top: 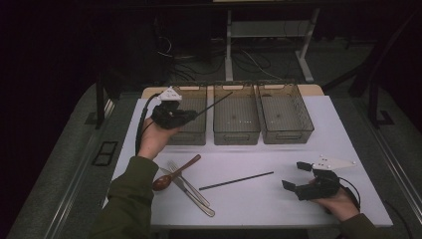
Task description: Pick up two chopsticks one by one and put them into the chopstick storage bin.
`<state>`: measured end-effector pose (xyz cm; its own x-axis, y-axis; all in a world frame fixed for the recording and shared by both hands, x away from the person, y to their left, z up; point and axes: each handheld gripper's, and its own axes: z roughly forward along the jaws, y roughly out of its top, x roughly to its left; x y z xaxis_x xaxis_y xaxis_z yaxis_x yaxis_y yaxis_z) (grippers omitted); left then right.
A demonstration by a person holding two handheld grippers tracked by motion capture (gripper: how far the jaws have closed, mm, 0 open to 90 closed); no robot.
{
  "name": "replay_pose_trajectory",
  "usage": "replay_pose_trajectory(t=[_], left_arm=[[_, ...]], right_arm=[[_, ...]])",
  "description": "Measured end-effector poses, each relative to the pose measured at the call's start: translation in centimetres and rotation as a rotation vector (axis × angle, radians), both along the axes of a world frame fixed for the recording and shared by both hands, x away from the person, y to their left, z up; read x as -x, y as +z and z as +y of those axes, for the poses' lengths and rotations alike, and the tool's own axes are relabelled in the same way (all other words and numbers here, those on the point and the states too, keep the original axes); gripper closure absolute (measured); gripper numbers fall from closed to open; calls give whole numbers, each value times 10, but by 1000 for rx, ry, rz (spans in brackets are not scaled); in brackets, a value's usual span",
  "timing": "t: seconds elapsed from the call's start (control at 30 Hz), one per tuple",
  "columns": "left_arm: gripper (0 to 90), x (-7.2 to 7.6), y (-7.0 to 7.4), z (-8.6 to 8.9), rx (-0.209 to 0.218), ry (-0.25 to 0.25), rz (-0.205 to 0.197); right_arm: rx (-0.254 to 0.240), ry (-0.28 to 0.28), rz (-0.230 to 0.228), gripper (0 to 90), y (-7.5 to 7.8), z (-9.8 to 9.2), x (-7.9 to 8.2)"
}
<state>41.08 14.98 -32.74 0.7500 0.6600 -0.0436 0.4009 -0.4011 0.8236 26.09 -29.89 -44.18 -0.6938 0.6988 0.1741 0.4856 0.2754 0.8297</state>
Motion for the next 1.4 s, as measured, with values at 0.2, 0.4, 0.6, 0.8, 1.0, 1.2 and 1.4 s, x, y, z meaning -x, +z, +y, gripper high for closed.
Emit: replay_pose_trajectory(t=[0.2,0.4,0.6,0.8,1.0,1.2,1.4], left_arm=[[849,-20,-2,17,-13,95,14],[849,-38,-18,33,-20,193,47],[849,-51,-35,42,-39,264,101],[848,-58,-47,41,-91,291,138],[843,-61,-52,35,-110,289,158],[736,-61,-53,33,-108,289,146],[606,-54,-44,31,-78,249,104]], right_arm=[[-6,-3,-3,57,0,-1,0],[-8,-4,-1,57,1,-1,0],[-7,-4,0,57,1,-1,0],[-7,-5,-1,57,1,-2,0],[-9,-3,-3,57,1,-2,0],[-11,-5,-3,57,1,-2,1],[-12,-6,-5,57,2,-2,1]])
